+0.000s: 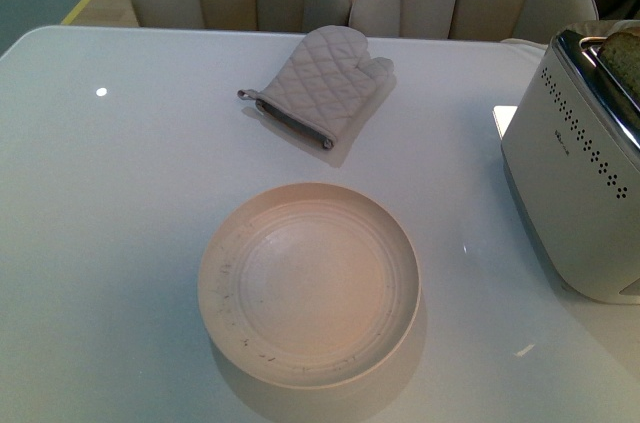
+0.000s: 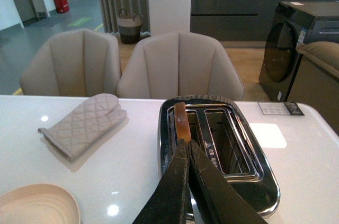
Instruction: Put bread into toaster
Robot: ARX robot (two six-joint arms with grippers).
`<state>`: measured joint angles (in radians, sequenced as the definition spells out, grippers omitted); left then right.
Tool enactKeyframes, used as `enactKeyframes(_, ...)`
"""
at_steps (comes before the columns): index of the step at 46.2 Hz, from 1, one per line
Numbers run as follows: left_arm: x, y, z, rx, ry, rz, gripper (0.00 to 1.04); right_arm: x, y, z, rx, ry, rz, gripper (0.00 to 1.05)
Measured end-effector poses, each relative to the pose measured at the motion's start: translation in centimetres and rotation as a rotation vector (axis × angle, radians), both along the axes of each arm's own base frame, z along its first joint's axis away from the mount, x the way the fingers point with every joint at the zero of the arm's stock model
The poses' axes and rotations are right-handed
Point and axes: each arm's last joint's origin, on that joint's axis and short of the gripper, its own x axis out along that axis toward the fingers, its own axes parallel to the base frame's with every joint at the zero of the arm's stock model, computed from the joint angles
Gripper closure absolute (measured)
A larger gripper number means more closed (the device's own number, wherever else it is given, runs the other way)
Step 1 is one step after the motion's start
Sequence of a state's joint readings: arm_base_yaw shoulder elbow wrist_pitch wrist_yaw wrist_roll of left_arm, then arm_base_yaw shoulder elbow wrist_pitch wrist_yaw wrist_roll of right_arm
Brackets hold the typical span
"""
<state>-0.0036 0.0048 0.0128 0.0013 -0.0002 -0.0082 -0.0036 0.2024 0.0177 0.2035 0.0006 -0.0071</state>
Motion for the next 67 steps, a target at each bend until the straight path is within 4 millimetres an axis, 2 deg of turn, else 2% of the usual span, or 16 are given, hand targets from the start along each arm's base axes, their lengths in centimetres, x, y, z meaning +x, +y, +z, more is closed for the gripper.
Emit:
enactKeyframes(10, 0.0, 0.0, 0.0, 0.000, 0.000, 0.000, 0.07, -1.2, 0.0, -0.3, 0.000, 0.008, 0.001, 1.03)
enactKeyframes(22, 0.0, 0.0, 0.0, 0.000, 0.000, 0.000, 0.07, -1.3, 0.0, -0.3, 0.000, 0.004, 0.001, 1.01)
enactKeyframes(25, 0.0, 0.0, 0.0, 0.000, 0.000, 0.000, 0.07, -1.3, 0.0, -0.3, 0.000, 0.004, 0.001, 0.86)
enactKeyframes(30, 0.0, 0.0, 0.0, 0.000, 0.000, 0.000, 0.07, -1.3, 0.0, -0.3, 0.000, 0.004, 0.001, 0.68)
enactKeyframes(34, 0.0, 0.0, 0.0, 0.000, 0.000, 0.000, 0.07, -1.3, 0.0, -0.3, 0.000, 0.004, 0.001, 0.47)
enactKeyframes(43, 0.0, 0.0, 0.0, 0.000, 0.000, 0.000, 0.07, -1.3, 0.0, -0.3, 0.001, 0.004, 0.002, 0.08)
enactKeyframes(67, 0.0, 0.0, 0.0, 0.000, 0.000, 0.000, 0.07, -1.3, 0.0, -0.3, 0.001, 0.004, 0.002, 0.09)
